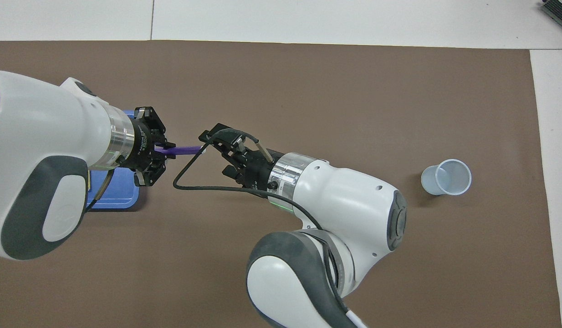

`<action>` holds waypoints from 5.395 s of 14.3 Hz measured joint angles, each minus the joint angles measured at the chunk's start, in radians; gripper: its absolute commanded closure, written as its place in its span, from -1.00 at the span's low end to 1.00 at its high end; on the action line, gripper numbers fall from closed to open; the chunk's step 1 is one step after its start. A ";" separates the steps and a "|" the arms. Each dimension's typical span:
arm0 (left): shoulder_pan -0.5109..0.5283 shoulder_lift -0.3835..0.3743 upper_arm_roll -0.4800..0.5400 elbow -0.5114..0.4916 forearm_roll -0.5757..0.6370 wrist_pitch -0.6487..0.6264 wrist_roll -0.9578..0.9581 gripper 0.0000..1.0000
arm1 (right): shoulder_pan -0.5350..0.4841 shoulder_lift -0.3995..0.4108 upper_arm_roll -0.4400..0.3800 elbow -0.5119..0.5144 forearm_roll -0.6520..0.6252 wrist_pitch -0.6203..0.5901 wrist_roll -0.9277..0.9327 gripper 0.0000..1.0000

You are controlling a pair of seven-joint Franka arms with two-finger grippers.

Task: Transfer and insert pens with both arms
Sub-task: 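Close the right gripper on the purple pen's free end, then open the left gripper while the right gripper pulls the pen away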

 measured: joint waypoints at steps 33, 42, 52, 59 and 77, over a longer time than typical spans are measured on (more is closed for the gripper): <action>-0.004 -0.030 0.002 -0.013 0.001 -0.018 -0.027 1.00 | 0.033 0.044 -0.002 0.046 0.021 0.047 0.004 1.00; -0.004 -0.030 0.001 -0.013 0.002 -0.018 -0.028 0.56 | 0.033 0.044 -0.002 0.046 0.055 0.047 0.004 1.00; -0.004 -0.032 -0.003 -0.014 0.002 -0.019 -0.012 -0.66 | 0.033 0.044 -0.003 0.047 0.055 0.047 0.004 1.00; -0.004 -0.055 -0.002 -0.055 0.003 -0.033 0.270 -0.67 | 0.011 0.043 -0.008 0.037 0.055 -0.044 -0.145 1.00; 0.330 -0.138 0.035 -0.183 0.003 -0.170 1.606 -0.63 | -0.438 -0.141 -0.021 0.035 -0.960 -0.994 -0.846 1.00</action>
